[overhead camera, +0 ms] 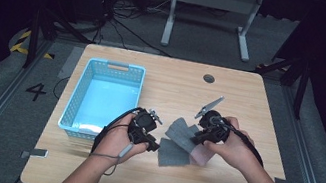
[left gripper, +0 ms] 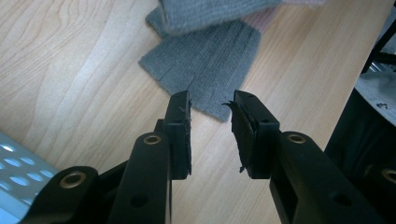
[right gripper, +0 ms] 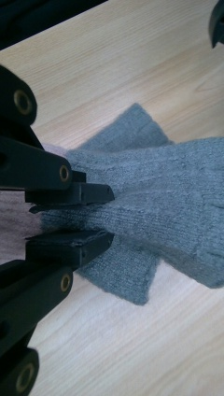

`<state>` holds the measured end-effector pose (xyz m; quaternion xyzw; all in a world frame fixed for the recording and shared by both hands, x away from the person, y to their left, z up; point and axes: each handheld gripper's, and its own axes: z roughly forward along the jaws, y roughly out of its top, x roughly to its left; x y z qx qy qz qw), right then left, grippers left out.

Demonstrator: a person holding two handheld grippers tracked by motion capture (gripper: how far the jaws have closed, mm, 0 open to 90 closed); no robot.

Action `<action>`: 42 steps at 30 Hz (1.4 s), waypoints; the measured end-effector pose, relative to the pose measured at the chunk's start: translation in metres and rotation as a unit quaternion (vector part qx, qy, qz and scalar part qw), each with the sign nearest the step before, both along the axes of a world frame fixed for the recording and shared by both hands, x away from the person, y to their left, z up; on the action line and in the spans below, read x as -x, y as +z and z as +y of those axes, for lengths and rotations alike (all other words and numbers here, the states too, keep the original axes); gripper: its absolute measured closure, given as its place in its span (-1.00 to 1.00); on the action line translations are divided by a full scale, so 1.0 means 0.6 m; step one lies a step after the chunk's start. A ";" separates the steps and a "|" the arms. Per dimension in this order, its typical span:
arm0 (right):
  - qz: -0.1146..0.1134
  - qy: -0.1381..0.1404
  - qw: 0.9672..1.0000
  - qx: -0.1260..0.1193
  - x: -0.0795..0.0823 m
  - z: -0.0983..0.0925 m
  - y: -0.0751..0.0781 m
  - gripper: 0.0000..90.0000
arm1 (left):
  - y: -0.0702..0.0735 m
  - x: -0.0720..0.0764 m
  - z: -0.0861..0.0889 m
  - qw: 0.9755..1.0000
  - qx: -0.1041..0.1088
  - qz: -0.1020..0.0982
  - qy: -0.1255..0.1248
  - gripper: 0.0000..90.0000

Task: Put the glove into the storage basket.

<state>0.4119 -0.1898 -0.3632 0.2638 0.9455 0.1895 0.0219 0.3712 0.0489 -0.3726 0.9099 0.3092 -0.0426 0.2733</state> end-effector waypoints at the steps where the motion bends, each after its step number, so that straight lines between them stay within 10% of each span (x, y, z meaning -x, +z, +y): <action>1: 0.000 0.002 1.000 0.002 0.001 0.002 -0.004 0.73 | 0.000 0.000 0.000 1.000 -0.001 0.000 0.000 0.51; 21: 0.023 0.036 0.998 0.044 0.012 0.033 -0.066 0.68 | -0.036 -0.006 -0.018 0.999 -0.023 0.027 -0.007 0.51; 42: -0.005 -0.024 0.998 -0.056 0.040 -0.042 -0.038 0.39 | -0.054 -0.007 -0.026 0.999 -0.042 0.033 -0.004 0.51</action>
